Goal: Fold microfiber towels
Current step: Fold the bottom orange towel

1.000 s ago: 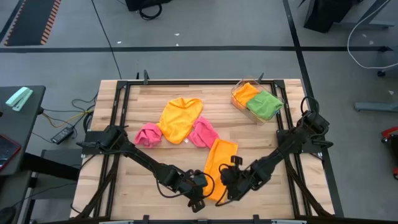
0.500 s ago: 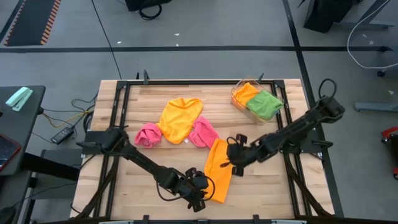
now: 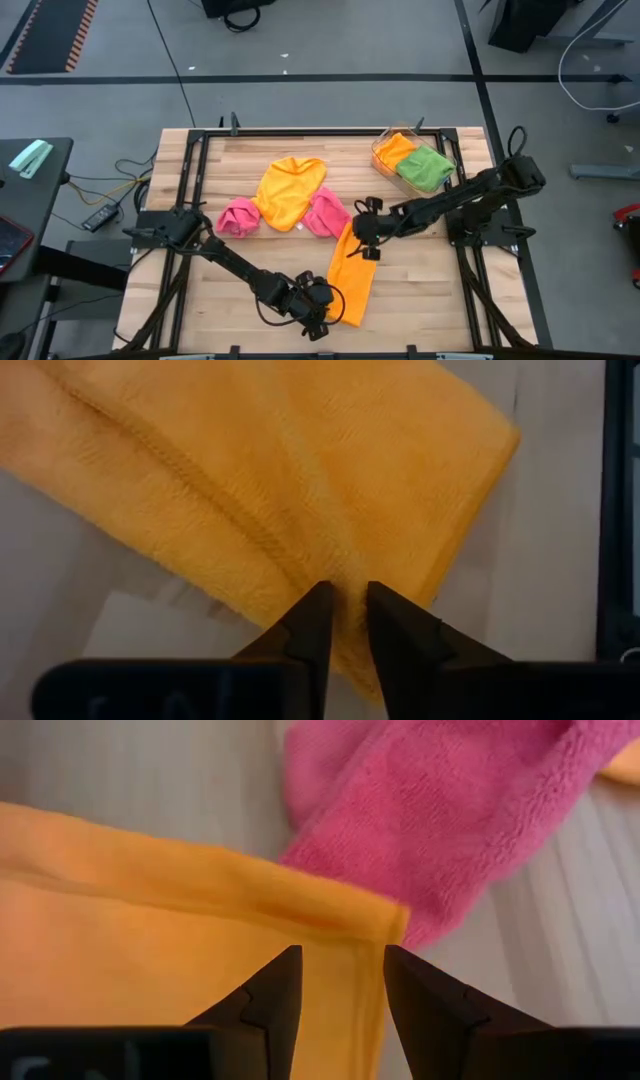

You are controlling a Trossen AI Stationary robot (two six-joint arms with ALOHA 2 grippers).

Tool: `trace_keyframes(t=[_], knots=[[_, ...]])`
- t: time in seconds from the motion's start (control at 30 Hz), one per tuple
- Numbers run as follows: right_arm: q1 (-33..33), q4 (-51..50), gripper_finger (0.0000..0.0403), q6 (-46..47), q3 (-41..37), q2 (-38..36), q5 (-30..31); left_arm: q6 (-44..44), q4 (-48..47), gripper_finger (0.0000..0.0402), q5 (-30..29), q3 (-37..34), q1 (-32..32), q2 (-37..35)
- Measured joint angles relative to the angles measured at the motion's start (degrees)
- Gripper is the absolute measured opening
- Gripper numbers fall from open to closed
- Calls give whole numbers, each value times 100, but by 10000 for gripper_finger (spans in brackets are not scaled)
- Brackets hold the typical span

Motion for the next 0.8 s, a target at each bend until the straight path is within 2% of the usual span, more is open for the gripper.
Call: trace_keyframes(t=[0.2, 0.5, 0.8], knots=[[-296, 296, 145, -674, 0, 76, -474, -33, 31, 63, 6, 0, -21, 0], [-665, 453, 140, -1121, 11, 182, -1162, -20, 53, 66, -1, 0, -4, -2], [-696, 467, 137, -1398, 7, 367, -1505, -6, 38, 53, -33, 0, 1, -2]])
